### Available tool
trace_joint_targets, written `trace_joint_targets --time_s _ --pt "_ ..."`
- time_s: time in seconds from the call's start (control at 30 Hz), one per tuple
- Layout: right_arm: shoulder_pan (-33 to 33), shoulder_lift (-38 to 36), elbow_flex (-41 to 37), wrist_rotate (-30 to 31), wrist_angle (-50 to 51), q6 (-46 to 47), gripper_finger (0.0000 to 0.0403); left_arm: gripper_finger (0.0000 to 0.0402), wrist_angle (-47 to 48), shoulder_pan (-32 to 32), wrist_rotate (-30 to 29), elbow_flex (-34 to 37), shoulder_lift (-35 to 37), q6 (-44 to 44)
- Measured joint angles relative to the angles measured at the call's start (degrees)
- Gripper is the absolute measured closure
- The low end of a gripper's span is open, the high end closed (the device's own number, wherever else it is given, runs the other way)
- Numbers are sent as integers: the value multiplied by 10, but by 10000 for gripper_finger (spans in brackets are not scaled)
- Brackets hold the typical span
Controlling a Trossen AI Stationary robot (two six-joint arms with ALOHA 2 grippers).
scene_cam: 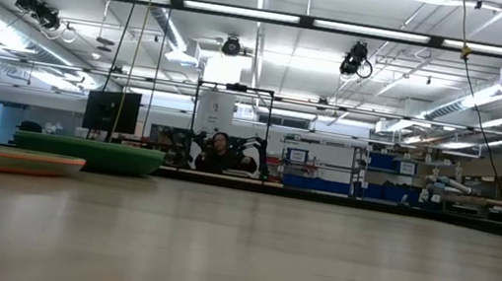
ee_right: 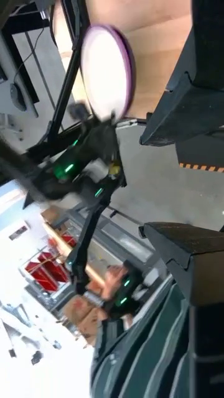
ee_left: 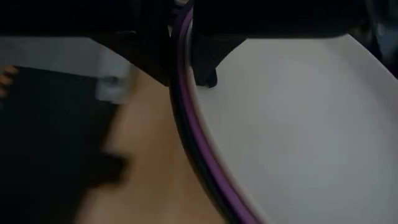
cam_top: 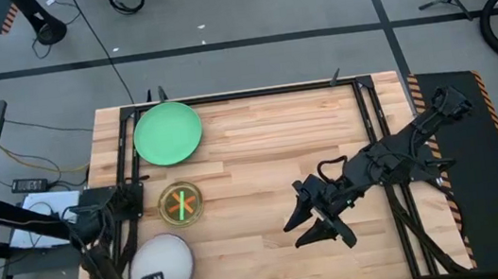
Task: Stack plastic plates
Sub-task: Stack the bottom stacked plates on top of the light green plate
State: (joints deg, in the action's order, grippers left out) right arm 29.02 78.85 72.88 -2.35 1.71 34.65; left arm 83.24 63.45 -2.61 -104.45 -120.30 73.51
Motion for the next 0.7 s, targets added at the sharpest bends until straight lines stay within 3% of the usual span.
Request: trace_joint_targets --time_s 0.13,0.27,0.47,0.7 --pt "-24 0 0 -17 26 -36 186 357 62 -14 -84 -123 2 -48" --pt "-58 8 0 -17 43 -65 186 357 58 -56 -184 -143 41 -99" --pt "-122 26 0 -59 69 -71 185 354 68 -200 -232 -52 131 -255" --pt "-183 21 0 -198 89 -64 183 354 68 -401 -226 95 232 -408"
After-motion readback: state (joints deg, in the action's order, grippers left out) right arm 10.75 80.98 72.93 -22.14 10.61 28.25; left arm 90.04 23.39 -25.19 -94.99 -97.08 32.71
